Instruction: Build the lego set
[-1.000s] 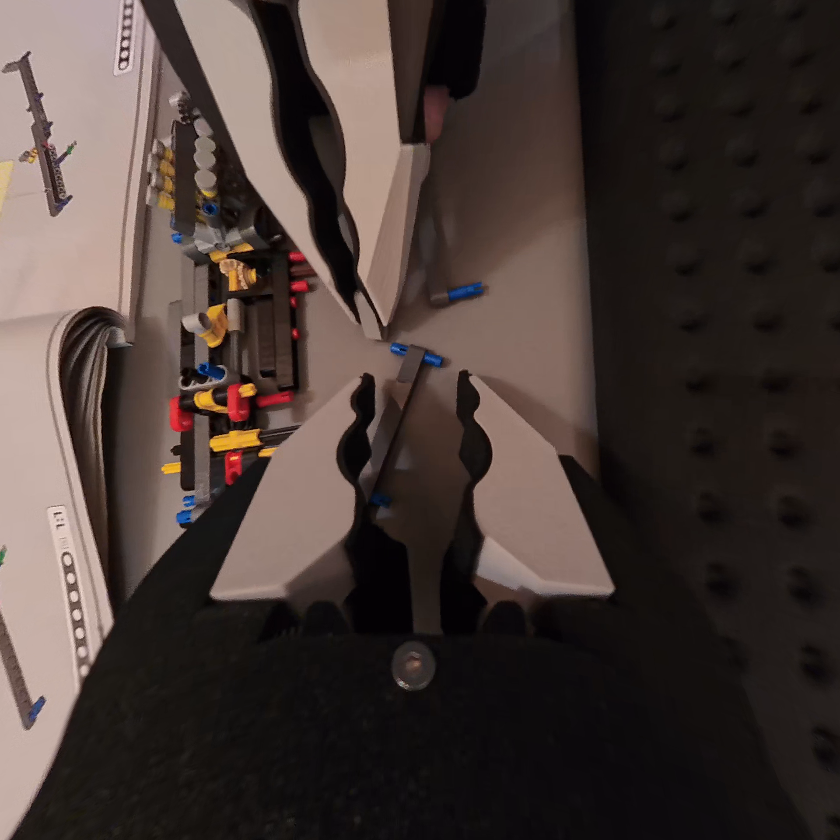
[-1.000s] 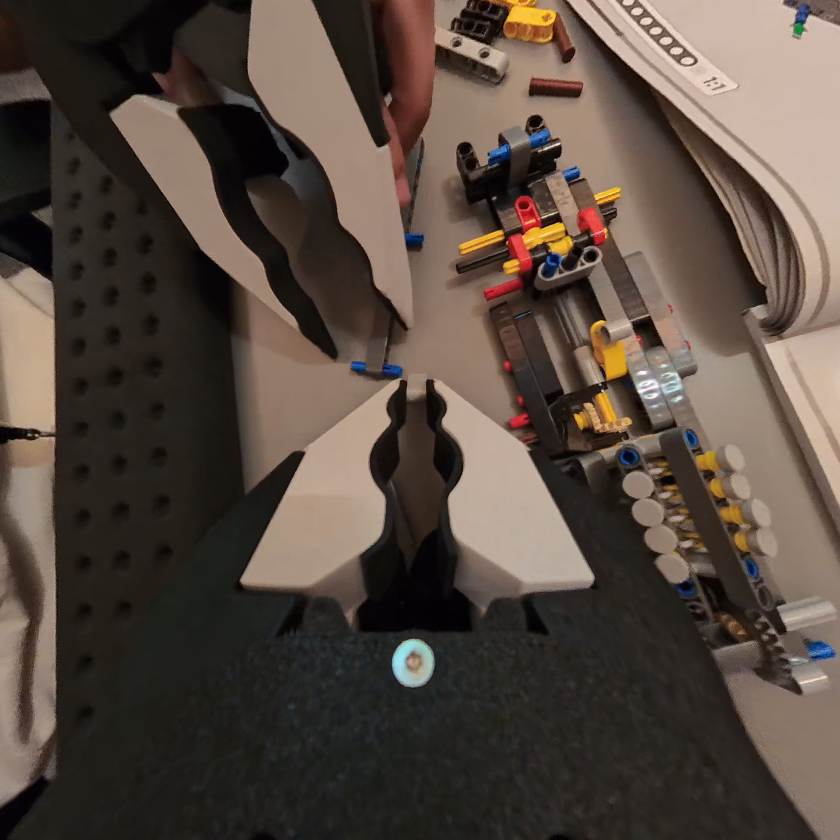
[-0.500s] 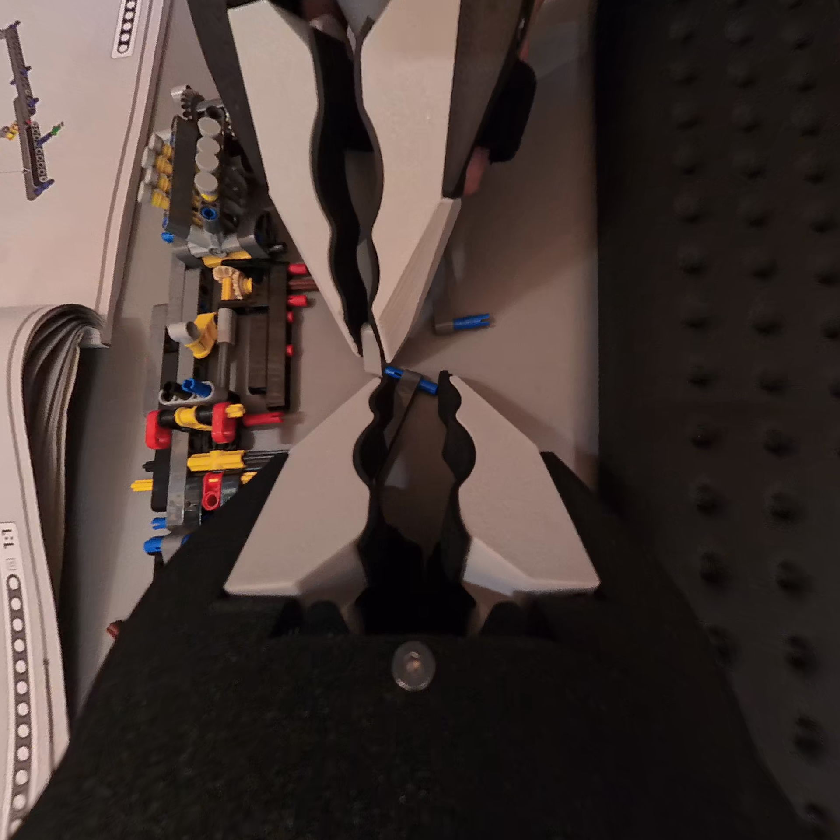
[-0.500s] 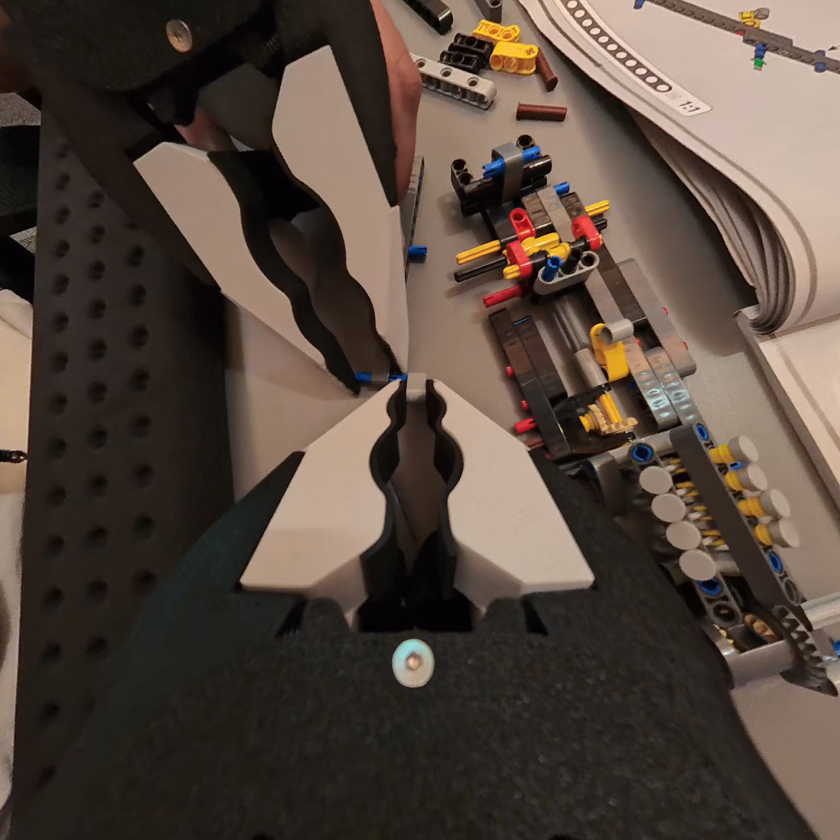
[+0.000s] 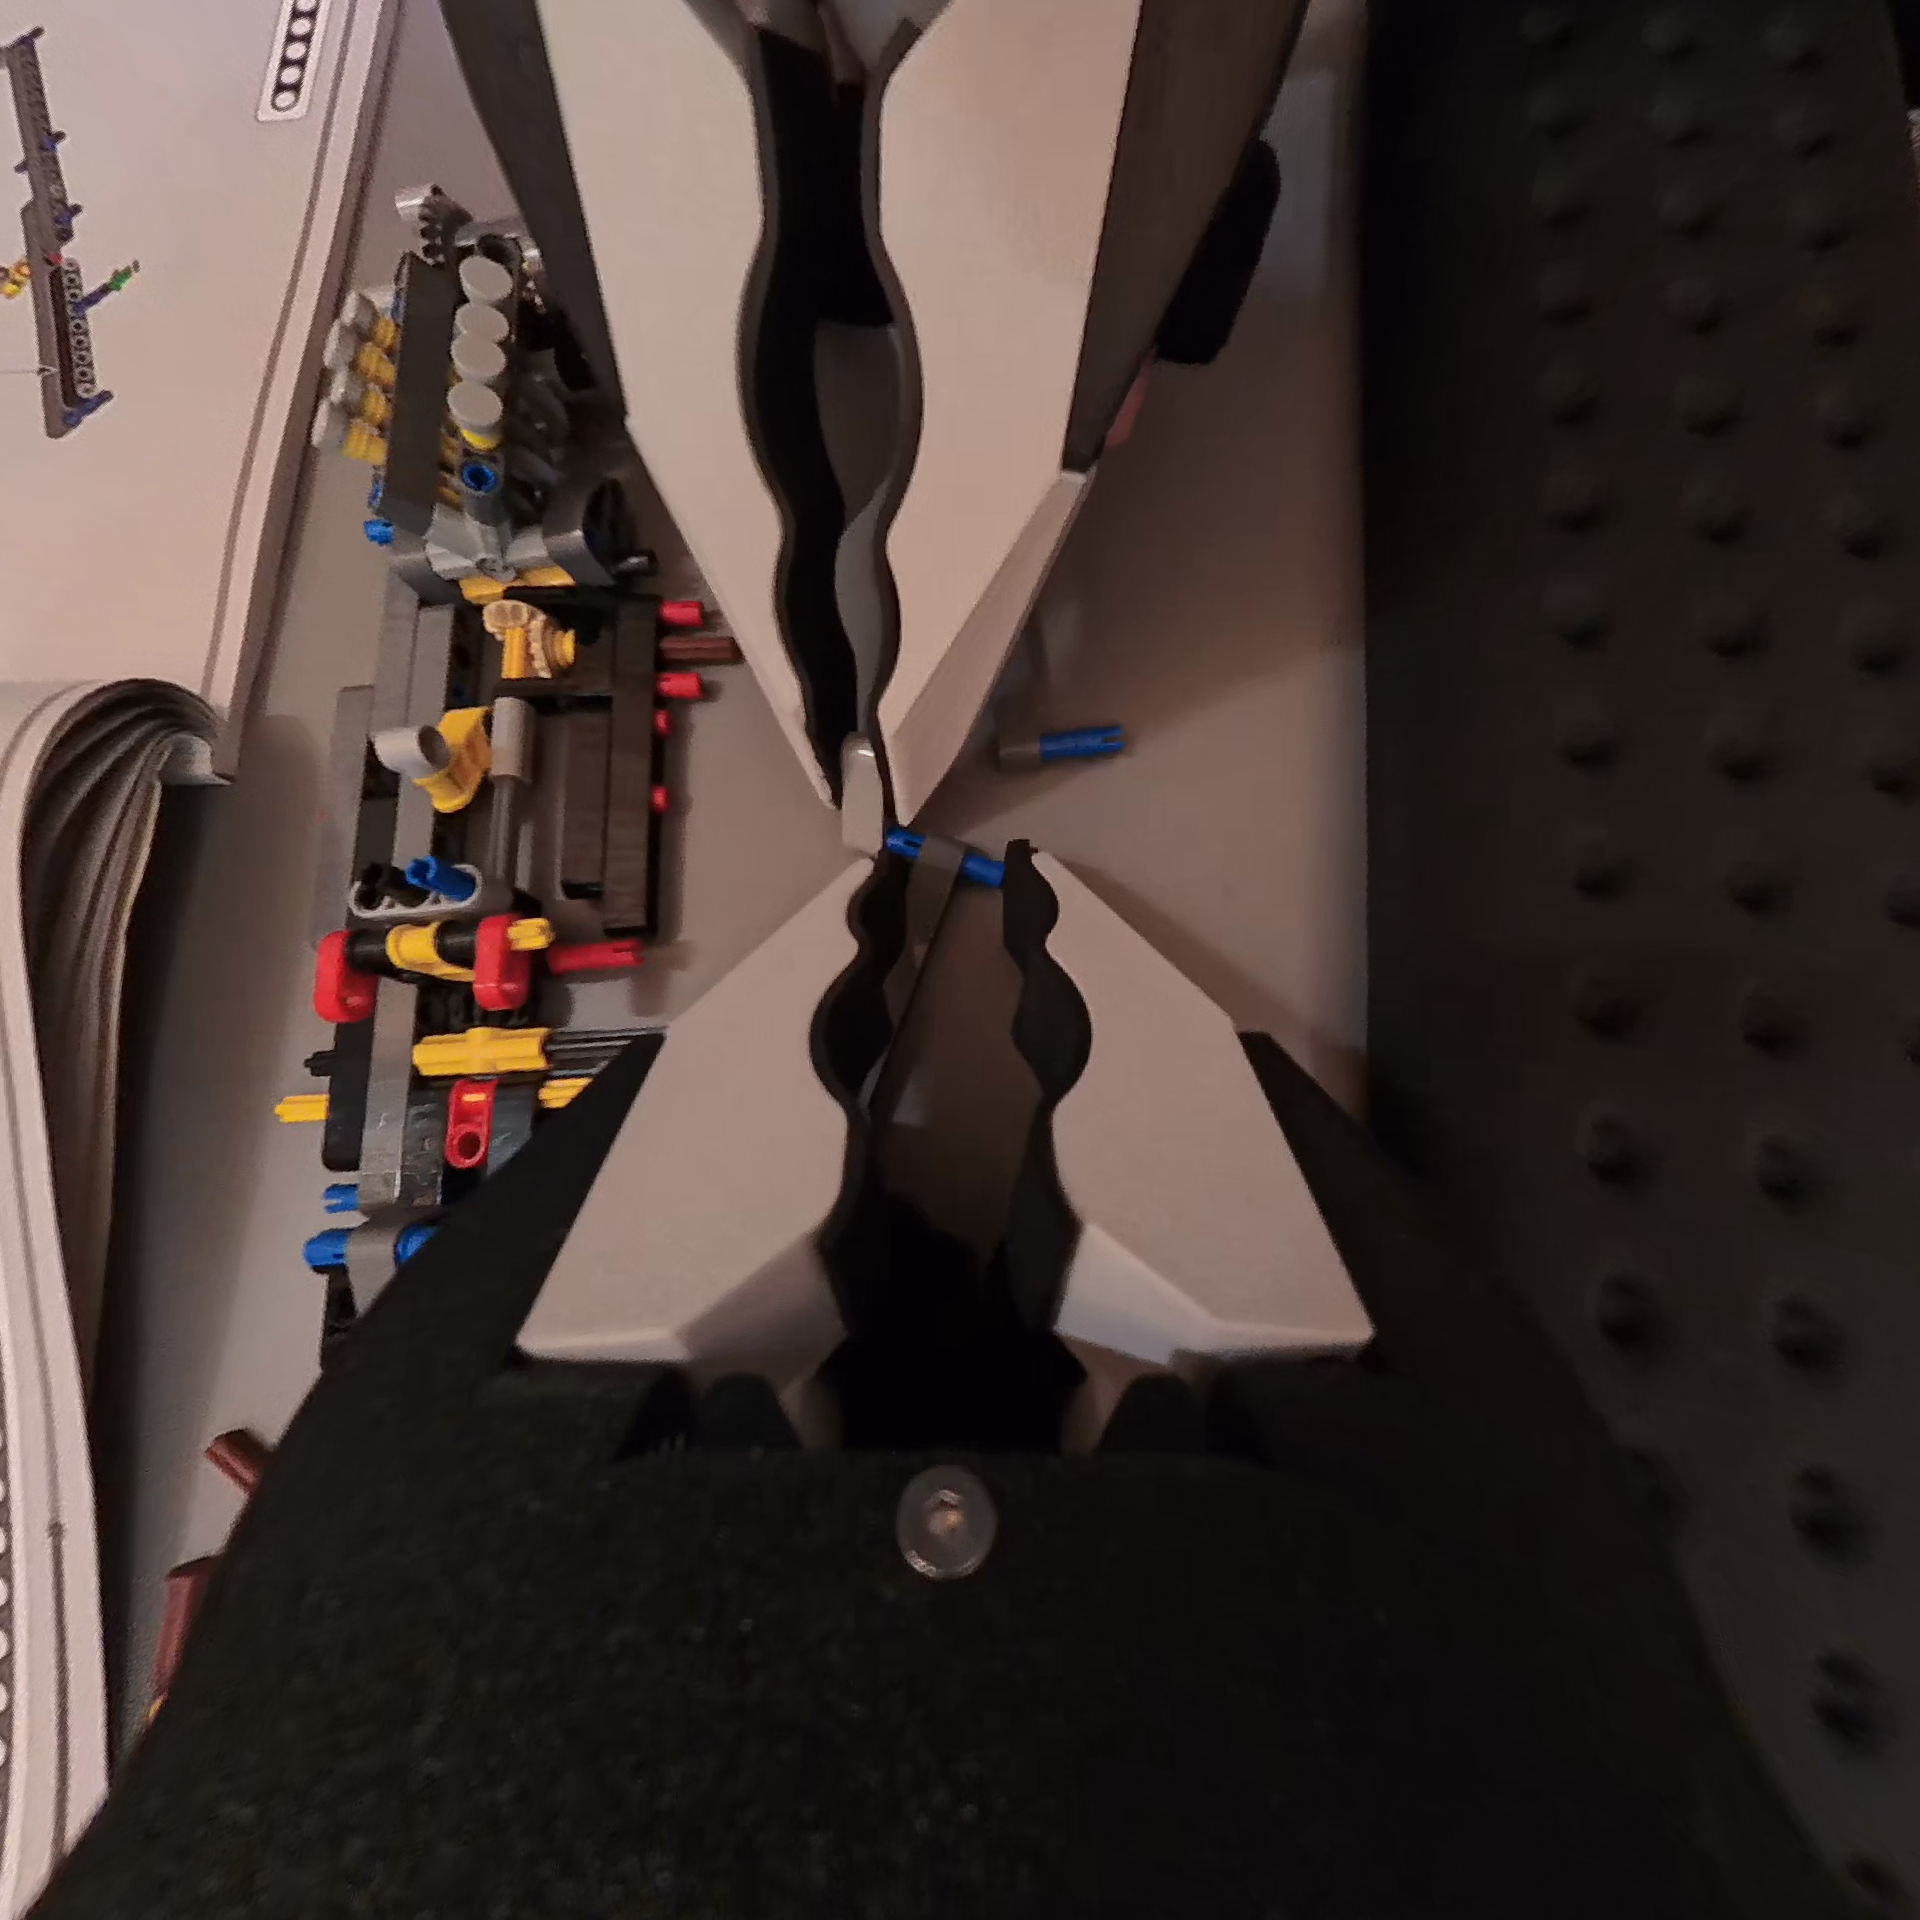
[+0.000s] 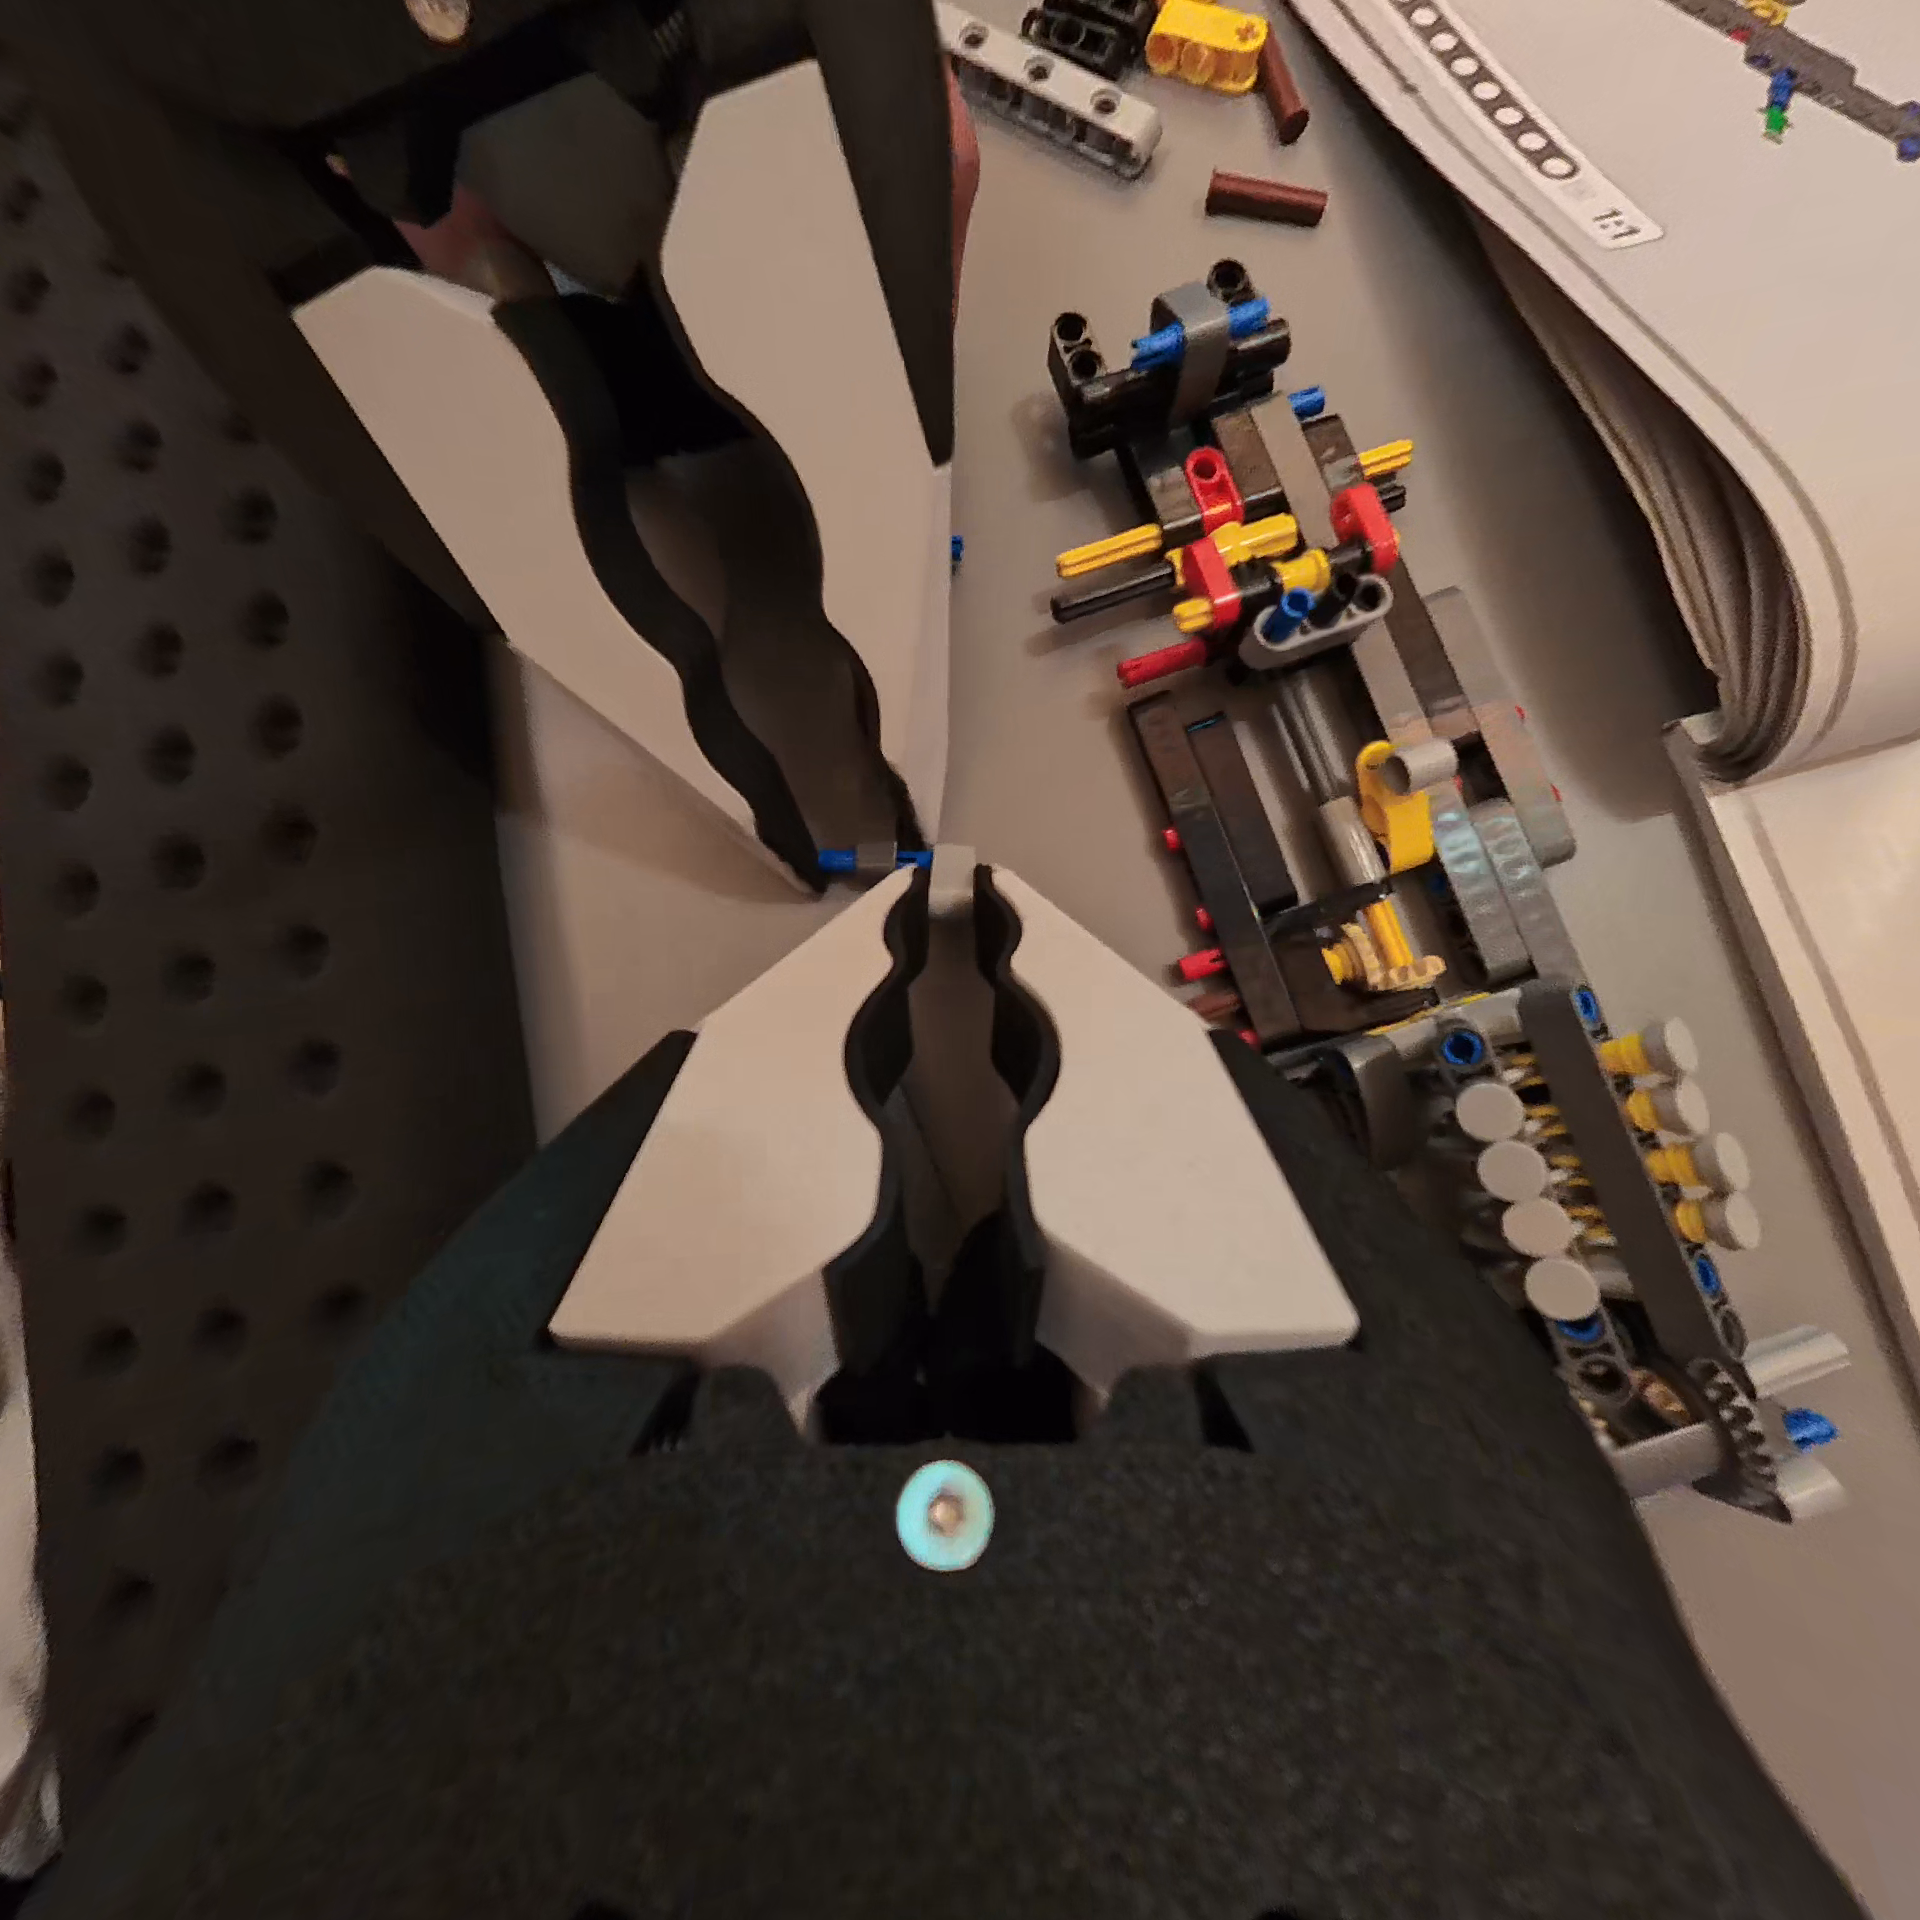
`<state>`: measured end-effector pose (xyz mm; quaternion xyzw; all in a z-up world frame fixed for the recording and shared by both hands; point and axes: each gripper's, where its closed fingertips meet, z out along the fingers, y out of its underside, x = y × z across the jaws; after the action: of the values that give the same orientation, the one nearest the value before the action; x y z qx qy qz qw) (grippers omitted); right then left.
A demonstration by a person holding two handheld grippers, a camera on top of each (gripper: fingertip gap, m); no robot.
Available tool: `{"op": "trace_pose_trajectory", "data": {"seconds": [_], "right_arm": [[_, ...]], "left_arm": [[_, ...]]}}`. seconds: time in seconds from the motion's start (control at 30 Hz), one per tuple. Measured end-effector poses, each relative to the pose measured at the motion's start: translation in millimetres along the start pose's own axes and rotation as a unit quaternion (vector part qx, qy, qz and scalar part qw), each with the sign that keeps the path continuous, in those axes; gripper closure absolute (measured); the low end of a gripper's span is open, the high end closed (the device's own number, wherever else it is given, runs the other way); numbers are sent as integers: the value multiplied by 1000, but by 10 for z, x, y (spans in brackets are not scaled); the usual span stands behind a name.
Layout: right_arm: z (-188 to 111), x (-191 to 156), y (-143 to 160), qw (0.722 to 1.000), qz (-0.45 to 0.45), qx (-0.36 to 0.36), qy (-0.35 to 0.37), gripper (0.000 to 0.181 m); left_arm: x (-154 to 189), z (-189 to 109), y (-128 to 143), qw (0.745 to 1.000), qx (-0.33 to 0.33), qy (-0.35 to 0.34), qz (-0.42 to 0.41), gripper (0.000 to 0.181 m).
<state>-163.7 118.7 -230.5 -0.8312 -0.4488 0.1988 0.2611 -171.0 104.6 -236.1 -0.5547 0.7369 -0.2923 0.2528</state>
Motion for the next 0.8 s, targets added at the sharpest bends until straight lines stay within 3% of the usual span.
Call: {"op": "trace_pose_trajectory", "data": {"seconds": [0.03, 0.47, 0.8], "right_arm": [[-1, -1, 2, 1000, -9, -15, -2, 174], [-26, -30, 31, 968, -9, -242, -64, 175], [-54, 51, 57, 976, 1, -214, -47, 175]], "left_arm": [[-5, 2, -1, 1000, 2, 2, -4, 163], [26, 30, -27, 1000, 13, 7, -16, 163], [-30, 42, -55, 999, 16, -22, -22, 160]]}}
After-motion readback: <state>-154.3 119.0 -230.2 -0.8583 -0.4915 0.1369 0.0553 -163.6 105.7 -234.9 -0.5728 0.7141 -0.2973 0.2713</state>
